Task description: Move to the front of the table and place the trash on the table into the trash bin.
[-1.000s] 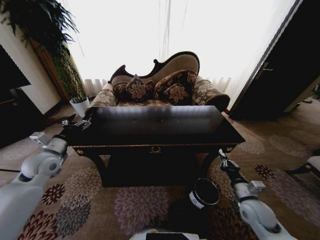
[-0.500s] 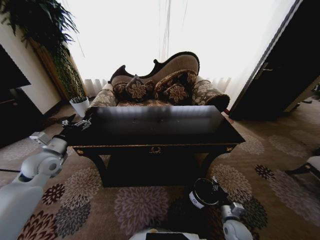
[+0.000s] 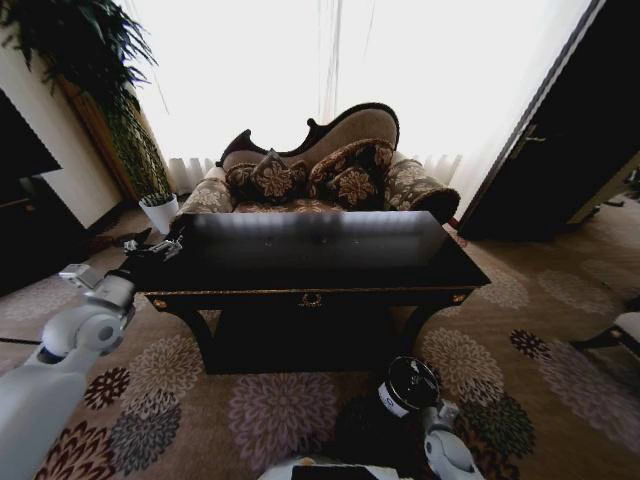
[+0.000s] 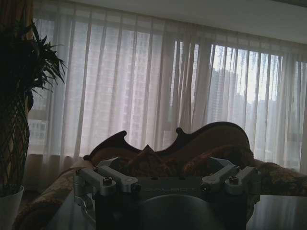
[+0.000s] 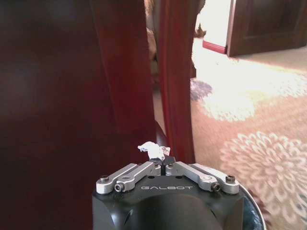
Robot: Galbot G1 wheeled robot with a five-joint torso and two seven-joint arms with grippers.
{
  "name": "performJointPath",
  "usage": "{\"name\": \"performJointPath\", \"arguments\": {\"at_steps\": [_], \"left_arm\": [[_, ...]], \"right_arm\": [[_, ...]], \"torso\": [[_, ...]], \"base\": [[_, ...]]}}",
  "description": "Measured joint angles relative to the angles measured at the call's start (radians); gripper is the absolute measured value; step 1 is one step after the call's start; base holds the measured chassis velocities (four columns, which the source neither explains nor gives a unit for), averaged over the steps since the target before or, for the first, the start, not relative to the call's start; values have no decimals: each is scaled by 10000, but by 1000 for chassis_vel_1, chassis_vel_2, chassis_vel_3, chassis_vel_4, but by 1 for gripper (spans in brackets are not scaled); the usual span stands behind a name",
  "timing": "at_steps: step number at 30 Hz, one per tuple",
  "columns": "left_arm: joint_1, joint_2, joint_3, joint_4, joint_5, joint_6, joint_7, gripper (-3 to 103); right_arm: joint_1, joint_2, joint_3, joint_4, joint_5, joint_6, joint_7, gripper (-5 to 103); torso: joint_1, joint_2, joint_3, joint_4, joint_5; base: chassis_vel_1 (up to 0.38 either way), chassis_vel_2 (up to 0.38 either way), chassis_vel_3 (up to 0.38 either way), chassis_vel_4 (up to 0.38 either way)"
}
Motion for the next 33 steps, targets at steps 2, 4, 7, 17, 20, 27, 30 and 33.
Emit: {"name": "performJointPath", "arguments": {"at_steps": [2, 4, 7, 17, 20, 27, 30, 33], "left_arm": [[0, 0, 0, 0, 0, 0, 0, 100], [0, 0, 1, 0, 0, 0, 0, 100], [0, 0, 0, 0, 0, 0, -1, 100], [0, 0, 0, 1, 0, 0, -1, 100], [0, 0, 0, 0, 0, 0, -1, 100], [0, 0, 0, 0, 0, 0, -1, 100], [0, 0, 0, 0, 0, 0, -1, 100], [0, 0, 0, 0, 0, 0, -1, 100]], "right_arm": [[689, -18, -155, -1025, 75, 233, -74, 0], [1131, -32, -247, -1635, 147, 332, -106, 0], [1881, -99, -403, -2696, 285, 436, -140, 0], [2749, -203, -497, -4406, 741, 439, -80, 0], [2820, -275, -518, -4578, 874, 450, -92, 0], [2881, -344, -503, -4533, 1104, 433, -92, 9], [2853, -313, -462, -4478, 1104, 429, -84, 15], [2787, -247, -418, -4422, 1127, 418, -77, 32]], "torso": [[0, -1, 0, 3, 1], [0, -1, 0, 4, 1], [1, -1, 0, 2, -1], [1, -1, 0, 2, 1], [0, 0, 0, 1, 0], [0, -1, -1, 2, 0], [0, 0, -1, 2, -2], [0, 0, -1, 2, 1]], "base": [[0, 0, 0, 0], [0, 0, 0, 0], [0, 0, 0, 0], [0, 0, 0, 0], [0, 0, 0, 0], [0, 0, 0, 0], [0, 0, 0, 0], [0, 0, 0, 0]]}}
